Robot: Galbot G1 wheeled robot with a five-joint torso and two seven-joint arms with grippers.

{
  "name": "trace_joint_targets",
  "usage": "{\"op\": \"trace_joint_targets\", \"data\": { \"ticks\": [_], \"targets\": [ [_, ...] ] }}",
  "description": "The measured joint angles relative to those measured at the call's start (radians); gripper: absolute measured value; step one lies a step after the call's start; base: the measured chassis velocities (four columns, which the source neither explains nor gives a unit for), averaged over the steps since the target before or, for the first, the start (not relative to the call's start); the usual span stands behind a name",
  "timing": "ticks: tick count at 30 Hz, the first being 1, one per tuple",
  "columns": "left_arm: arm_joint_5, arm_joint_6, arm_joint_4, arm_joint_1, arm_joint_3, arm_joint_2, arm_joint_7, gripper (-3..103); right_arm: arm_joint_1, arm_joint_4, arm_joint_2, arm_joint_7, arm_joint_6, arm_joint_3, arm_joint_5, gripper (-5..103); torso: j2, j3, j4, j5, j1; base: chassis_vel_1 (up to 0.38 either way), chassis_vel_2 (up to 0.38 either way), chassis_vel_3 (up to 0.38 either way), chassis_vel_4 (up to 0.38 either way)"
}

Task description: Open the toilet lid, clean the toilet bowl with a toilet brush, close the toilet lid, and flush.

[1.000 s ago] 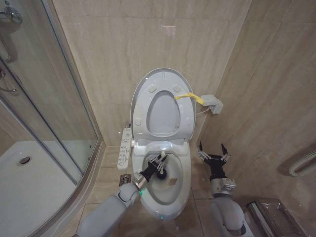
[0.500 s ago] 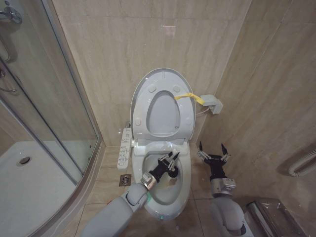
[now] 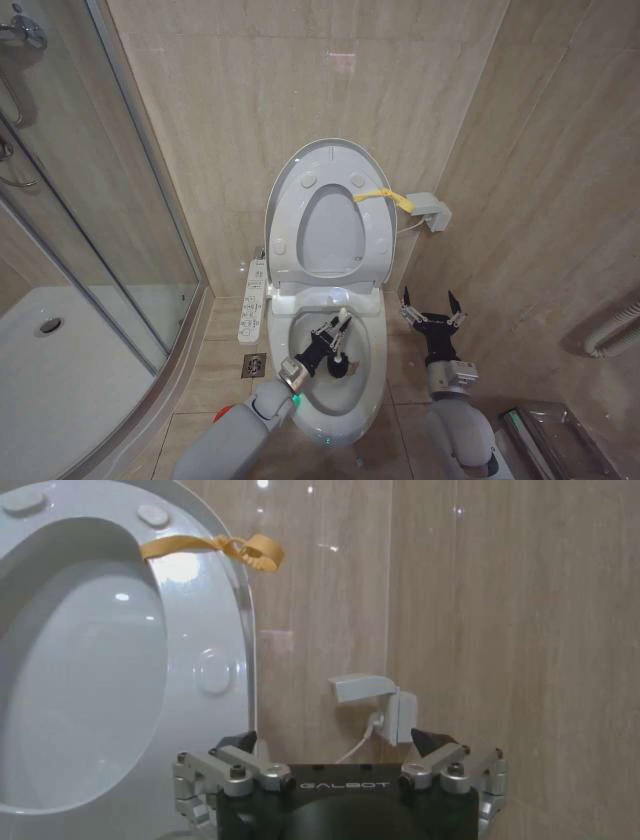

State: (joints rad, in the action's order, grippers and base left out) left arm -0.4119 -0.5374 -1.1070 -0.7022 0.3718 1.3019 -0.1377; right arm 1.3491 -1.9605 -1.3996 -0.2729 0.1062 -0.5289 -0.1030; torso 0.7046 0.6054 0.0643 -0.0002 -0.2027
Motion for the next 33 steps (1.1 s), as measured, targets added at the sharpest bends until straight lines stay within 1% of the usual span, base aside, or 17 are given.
{"op": "trace_joint_targets", "data": {
  "ticks": [1, 2, 3, 5, 6, 8, 9, 13, 17, 19, 21, 23, 25, 26, 29, 33],
  "targets": [
    [0.000, 0.000, -0.001, 0.001, -0.001, 0.000, 0.000, 19, 0.000, 0.000, 0.000, 0.001, 0.000, 0.000, 0.000, 100, 0.000, 0.000, -0.0010, 0.0005, 0.000, 0.000, 0.000, 0.000, 0.000],
    [0.000, 0.000, -0.001, 0.001, -0.001, 0.000, 0.000, 19, 0.000, 0.000, 0.000, 0.001, 0.000, 0.000, 0.000, 100, 0.000, 0.000, -0.0010, 0.0005, 0.000, 0.000, 0.000, 0.000, 0.000],
    [0.000, 0.000, -0.010, 0.002, -0.004, 0.000, 0.001, 19, 0.000, 0.000, 0.000, 0.000, 0.000, 0.000, 0.000, 100, 0.000, 0.000, -0.0004, 0.0004, 0.000, 0.000, 0.000, 0.000, 0.000],
    [0.000, 0.003, -0.046, -0.002, -0.005, 0.001, 0.006, 19, 0.000, 0.000, 0.000, 0.000, 0.000, 0.000, 0.000, 100, 0.000, 0.000, -0.0003, 0.0005, 0.000, 0.000, 0.000, 0.000, 0.000],
    [0.000, 0.003, -0.046, -0.002, -0.005, 0.001, 0.006, 19, 0.000, 0.000, 0.000, 0.000, 0.000, 0.000, 0.000, 100, 0.000, 0.000, -0.0003, 0.0005, 0.000, 0.000, 0.000, 0.000, 0.000],
    [0.000, 0.014, -0.113, -0.016, 0.003, 0.001, 0.016, 19, 0.000, 0.000, 0.000, 0.000, 0.000, 0.000, 0.000, 100, 0.000, 0.000, 0.0001, 0.0002, 0.000, 0.000, 0.000, 0.000, 0.000],
    [0.000, 0.014, -0.113, -0.016, 0.003, 0.001, 0.016, 19, 0.000, 0.000, 0.000, 0.000, 0.000, 0.000, 0.000, 100, 0.000, 0.000, 0.0001, 0.0002, 0.000, 0.000, 0.000, 0.000, 0.000],
    [0.005, 0.042, -0.223, -0.052, 0.025, -0.001, 0.029, 19, 0.000, 0.000, 0.000, 0.000, 0.000, 0.000, 0.000, 100, 0.000, 0.000, -0.0002, 0.0002, 0.000, 0.000, 0.000, 0.000, 0.000],
    [0.005, 0.049, -0.258, -0.062, 0.030, -0.001, 0.030, 19, 0.000, 0.000, 0.000, 0.000, 0.000, 0.000, 0.000, 100, 0.000, 0.000, -0.0002, 0.0002, 0.000, 0.000, 0.000, 0.000, 0.000],
    [0.005, 0.048, -0.250, -0.061, 0.030, -0.002, 0.027, 19, 0.000, 0.000, 0.000, 0.000, 0.000, 0.000, 0.000, 100, 0.000, 0.000, -0.0002, 0.0002, 0.000, 0.000, 0.000, 0.000, 0.000],
    [0.004, 0.038, -0.207, -0.053, 0.028, -0.006, 0.020, 19, 0.000, 0.000, 0.000, 0.000, 0.000, 0.000, 0.000, 100, 0.000, 0.000, -0.0001, 0.0002, 0.000, 0.000, 0.000, 0.000, 0.000],
    [0.004, 0.033, -0.191, -0.050, 0.027, -0.008, 0.018, 19, 0.000, 0.000, 0.000, 0.000, 0.000, 0.000, 0.000, 100, 0.000, 0.000, -0.0002, 0.0002, 0.000, 0.000, 0.000, 0.000, 0.000],
    [0.006, 0.016, -0.126, -0.039, 0.019, -0.013, 0.011, 19, 0.000, 0.000, 0.000, 0.000, 0.000, 0.000, 0.000, 100, 0.000, 0.000, -0.0005, 0.0001, 0.000, 0.000, 0.000, 0.000, 0.000],
    [0.007, 0.013, -0.115, -0.037, 0.016, -0.013, 0.011, 19, 0.000, 0.000, 0.000, 0.000, 0.000, 0.000, 0.000, 100, 0.000, 0.000, -0.0004, 0.0001, 0.000, 0.000, 0.000, 0.000, 0.000],
    [0.008, 0.010, -0.101, -0.033, 0.010, -0.014, 0.012, 19, 0.000, 0.000, 0.000, 0.000, 0.000, 0.000, 0.000, 100, 0.000, 0.000, -0.0004, 0.0001, 0.000, 0.000, 0.000, 0.000, 0.000],
    [0.008, 0.015, -0.138, -0.037, 0.010, -0.019, 0.016, 19, 0.000, 0.000, 0.000, 0.000, 0.000, 0.000, 0.000, 100, 0.000, 0.000, -0.0004, 0.0003, 0.000, 0.000, 0.000, 0.000, 0.000]
  ]
}}
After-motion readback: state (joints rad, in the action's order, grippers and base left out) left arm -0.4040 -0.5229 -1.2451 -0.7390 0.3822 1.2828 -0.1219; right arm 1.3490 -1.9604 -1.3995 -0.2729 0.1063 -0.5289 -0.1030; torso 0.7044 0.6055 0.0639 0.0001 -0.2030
